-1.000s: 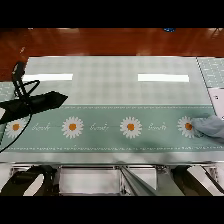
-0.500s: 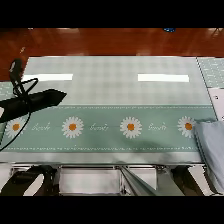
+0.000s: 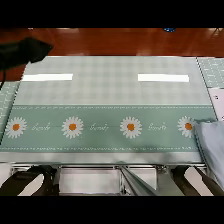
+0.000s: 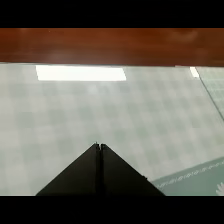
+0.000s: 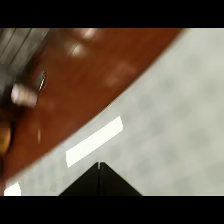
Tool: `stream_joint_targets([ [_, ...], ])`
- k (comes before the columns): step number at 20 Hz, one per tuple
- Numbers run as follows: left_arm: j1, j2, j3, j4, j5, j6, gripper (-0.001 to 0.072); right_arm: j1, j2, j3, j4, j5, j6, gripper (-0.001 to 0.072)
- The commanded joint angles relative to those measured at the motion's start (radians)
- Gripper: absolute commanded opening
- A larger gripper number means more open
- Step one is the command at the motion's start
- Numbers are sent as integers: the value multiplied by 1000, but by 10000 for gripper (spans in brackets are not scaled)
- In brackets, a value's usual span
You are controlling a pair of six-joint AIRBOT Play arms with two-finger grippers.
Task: Fold the shirts.
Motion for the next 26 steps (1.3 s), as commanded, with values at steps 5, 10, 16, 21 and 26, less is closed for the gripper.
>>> stream_joint_targets([
  [5,-108,-330,102,360,-164,-168,17,717,-379,105,-883,68,225,22],
  [10,-107,-373,97,360,-180,-167,18,710,-458,105,-888,97,224,22],
  [16,-107,-375,97,359,-199,-167,18,710,-447,105,-895,93,225,22],
  [21,-107,-375,97,359,-199,-167,18,710,-447,105,-895,93,225,22],
  [26,-107,-375,97,359,-199,-167,18,710,-447,105,-895,93,225,22],
])
